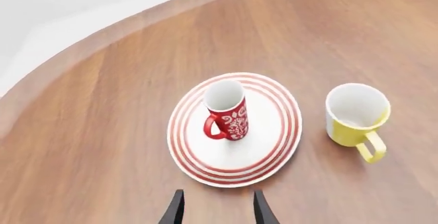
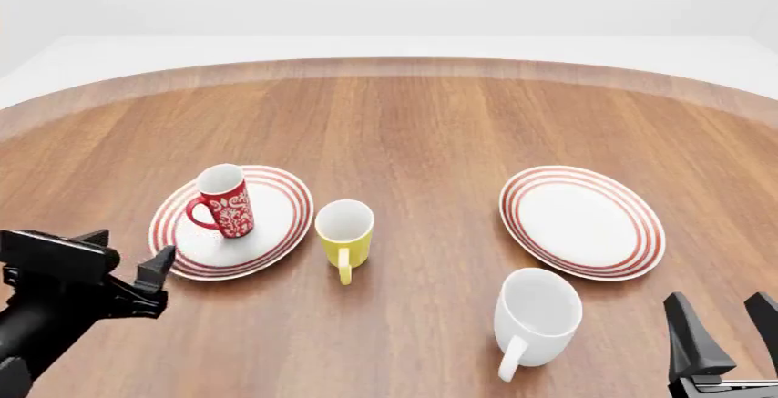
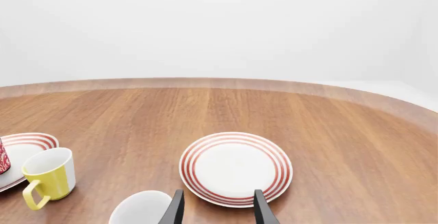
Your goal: Put the red mug on the left plate.
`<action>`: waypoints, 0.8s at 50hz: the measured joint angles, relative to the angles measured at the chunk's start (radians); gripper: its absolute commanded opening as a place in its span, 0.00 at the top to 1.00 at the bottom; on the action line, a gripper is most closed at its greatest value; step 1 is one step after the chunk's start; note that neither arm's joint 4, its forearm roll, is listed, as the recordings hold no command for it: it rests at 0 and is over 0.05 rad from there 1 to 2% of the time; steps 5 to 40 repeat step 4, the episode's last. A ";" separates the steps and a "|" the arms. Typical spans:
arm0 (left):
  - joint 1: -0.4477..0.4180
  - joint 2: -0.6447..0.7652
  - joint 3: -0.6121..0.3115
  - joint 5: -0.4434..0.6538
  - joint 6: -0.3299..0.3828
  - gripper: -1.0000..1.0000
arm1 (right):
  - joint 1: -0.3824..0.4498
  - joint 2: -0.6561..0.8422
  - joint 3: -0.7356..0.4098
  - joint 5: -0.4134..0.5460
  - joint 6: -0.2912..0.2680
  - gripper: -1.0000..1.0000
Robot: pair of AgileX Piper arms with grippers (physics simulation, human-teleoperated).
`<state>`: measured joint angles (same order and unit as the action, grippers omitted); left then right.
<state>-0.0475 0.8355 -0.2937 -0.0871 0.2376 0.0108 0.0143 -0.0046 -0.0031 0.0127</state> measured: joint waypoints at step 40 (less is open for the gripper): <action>-0.006 -0.116 -0.015 0.105 -0.012 0.00 | 0.000 0.000 0.000 0.000 0.000 0.00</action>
